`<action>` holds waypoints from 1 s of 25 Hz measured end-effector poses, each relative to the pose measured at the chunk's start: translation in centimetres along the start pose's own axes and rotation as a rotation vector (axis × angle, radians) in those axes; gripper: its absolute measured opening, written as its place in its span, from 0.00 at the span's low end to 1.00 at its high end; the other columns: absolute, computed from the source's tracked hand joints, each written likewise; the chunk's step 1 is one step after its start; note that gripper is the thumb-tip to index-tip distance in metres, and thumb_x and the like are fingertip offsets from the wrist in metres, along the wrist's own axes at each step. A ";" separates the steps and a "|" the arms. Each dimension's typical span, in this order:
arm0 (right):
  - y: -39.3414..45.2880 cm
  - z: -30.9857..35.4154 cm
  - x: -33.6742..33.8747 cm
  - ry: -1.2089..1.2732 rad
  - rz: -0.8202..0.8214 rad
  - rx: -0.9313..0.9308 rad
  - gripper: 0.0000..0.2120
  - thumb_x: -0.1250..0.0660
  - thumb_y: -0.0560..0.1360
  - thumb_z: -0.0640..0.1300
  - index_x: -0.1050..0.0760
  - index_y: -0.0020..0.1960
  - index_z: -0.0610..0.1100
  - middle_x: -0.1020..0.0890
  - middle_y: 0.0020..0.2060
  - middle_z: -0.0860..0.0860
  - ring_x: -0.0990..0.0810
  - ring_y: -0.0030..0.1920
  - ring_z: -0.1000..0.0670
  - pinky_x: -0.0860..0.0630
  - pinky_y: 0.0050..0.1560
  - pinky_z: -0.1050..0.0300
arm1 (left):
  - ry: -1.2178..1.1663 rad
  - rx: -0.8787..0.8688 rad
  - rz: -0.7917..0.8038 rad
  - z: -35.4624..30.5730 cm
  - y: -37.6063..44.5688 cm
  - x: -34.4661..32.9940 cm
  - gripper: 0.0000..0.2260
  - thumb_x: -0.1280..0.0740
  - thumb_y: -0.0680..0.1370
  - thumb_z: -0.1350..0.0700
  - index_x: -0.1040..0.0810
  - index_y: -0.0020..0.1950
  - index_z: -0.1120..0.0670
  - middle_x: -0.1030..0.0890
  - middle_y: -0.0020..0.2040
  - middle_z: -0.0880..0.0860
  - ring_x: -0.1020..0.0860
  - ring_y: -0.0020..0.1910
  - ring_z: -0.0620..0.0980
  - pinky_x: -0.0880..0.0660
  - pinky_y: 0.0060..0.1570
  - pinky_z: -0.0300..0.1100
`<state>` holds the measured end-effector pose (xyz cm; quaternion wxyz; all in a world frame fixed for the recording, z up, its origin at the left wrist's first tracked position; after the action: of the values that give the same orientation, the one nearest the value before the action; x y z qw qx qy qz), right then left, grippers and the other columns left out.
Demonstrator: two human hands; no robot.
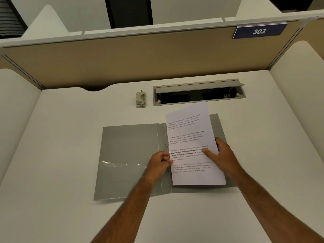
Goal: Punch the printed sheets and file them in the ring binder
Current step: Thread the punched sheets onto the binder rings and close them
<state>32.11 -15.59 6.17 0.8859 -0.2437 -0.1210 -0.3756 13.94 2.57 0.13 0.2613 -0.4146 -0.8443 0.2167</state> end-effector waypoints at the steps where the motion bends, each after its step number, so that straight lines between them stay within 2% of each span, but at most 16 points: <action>1: -0.1 -0.1 0.1 0.002 0.001 0.001 0.16 0.28 0.76 0.48 0.29 0.61 0.52 0.19 0.50 0.57 0.16 0.45 0.56 0.22 0.33 0.67 | 0.003 0.001 0.005 0.0 -0.1 0.0 0.08 0.27 0.78 0.61 0.20 0.57 0.55 0.14 0.49 0.55 0.16 0.47 0.43 0.21 0.43 0.29; 4: -0.3 -0.4 0.3 -0.003 0.002 0.001 0.17 0.28 0.76 0.47 0.29 0.61 0.52 0.19 0.51 0.56 0.17 0.46 0.56 0.22 0.34 0.67 | 0.021 0.005 0.034 0.1 -0.3 -0.1 0.09 0.26 0.77 0.60 0.20 0.56 0.55 0.14 0.48 0.51 0.16 0.48 0.43 0.20 0.48 0.34; 8: -0.5 -0.8 0.4 -0.029 0.002 0.007 0.18 0.28 0.76 0.48 0.29 0.64 0.50 0.19 0.53 0.53 0.17 0.47 0.56 0.22 0.38 0.66 | 0.040 -0.014 0.043 0.3 -0.4 -0.4 0.08 0.26 0.77 0.60 0.19 0.55 0.56 0.14 0.48 0.47 0.16 0.47 0.42 0.19 0.47 0.33; 11: -0.6 -0.8 0.6 -0.029 -0.004 0.010 0.18 0.29 0.76 0.48 0.29 0.64 0.51 0.19 0.54 0.53 0.18 0.47 0.57 0.22 0.39 0.66 | 0.024 -0.012 0.052 0.3 -0.5 -0.5 0.07 0.26 0.78 0.59 0.18 0.55 0.57 0.14 0.49 0.47 0.16 0.48 0.42 0.21 0.42 0.30; 15: -0.5 -1.0 0.8 -0.027 -0.010 0.009 0.19 0.28 0.76 0.49 0.29 0.64 0.50 0.19 0.54 0.53 0.17 0.48 0.56 0.22 0.39 0.65 | -0.021 -0.004 0.064 0.3 -0.1 -0.5 0.06 0.28 0.79 0.58 0.18 0.55 0.58 0.13 0.50 0.50 0.15 0.50 0.47 0.20 0.48 0.33; 18: -0.5 -0.9 0.7 -0.020 -0.012 0.008 0.17 0.29 0.76 0.49 0.29 0.63 0.51 0.19 0.54 0.53 0.17 0.47 0.56 0.22 0.38 0.66 | -0.046 -0.003 0.061 0.2 0.0 -0.6 0.06 0.28 0.80 0.58 0.18 0.55 0.59 0.13 0.49 0.51 0.15 0.48 0.46 0.21 0.45 0.32; 25: -0.4 -1.1 0.4 -0.009 -0.004 0.007 0.17 0.29 0.76 0.49 0.29 0.63 0.52 0.19 0.53 0.55 0.17 0.47 0.54 0.21 0.39 0.64 | -0.017 0.028 0.089 0.6 0.4 -0.2 0.07 0.31 0.81 0.57 0.18 0.57 0.58 0.13 0.53 0.50 0.15 0.52 0.44 0.22 0.44 0.29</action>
<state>32.15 -16.67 5.59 0.8856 -0.2421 -0.1269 -0.3756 13.91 2.57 -0.64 0.2498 -0.4460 -0.8242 0.2436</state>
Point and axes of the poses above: each hand's wrist, its own y-axis towards the middle knuckle, its own x-axis out of the back of the hand, z = x × y, the point moved 3 cm from there along y, towards the middle knuckle
